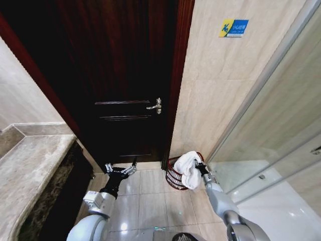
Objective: Discard the used towel into the hamper.
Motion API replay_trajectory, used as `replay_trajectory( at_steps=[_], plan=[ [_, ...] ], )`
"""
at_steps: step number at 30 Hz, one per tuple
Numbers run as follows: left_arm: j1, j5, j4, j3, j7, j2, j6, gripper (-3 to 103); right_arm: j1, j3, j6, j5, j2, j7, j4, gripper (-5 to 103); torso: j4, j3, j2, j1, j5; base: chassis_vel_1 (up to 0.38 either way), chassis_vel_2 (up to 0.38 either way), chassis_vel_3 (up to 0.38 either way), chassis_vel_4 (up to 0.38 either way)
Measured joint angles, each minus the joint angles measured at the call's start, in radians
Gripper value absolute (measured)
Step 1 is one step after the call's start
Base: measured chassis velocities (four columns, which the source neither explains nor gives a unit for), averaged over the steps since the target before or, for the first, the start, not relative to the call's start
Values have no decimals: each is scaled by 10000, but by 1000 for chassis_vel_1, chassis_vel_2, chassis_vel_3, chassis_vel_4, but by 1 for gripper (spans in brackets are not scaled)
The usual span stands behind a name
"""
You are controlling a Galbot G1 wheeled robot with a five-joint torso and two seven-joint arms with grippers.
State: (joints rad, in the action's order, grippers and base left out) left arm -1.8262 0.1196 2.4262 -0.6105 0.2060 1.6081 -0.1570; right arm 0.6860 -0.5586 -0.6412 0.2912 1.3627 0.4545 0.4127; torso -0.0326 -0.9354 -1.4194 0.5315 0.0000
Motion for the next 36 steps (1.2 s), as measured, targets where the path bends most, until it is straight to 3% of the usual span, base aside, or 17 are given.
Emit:
replay_trajectory(
  at_steps=[13,23,36],
  plan=[
    [0,0,0,0,0,0,0,100,83,-123,-6,-162,-96,193,-64,12,1,1,-1,-2,-1,-19,15,14,-11],
    [0,0,0,0,0,-1,0,100,102,-118,-24,-128,-42,187,16,12,1,0,1,6,-3,-158,165,164,-172],
    [0,0,0,0,0,0,0,100,1269,373,-45,569,-225,-393,3283,12,1,4,-2,-9,-5,-59,62,41,-34]
  ],
)
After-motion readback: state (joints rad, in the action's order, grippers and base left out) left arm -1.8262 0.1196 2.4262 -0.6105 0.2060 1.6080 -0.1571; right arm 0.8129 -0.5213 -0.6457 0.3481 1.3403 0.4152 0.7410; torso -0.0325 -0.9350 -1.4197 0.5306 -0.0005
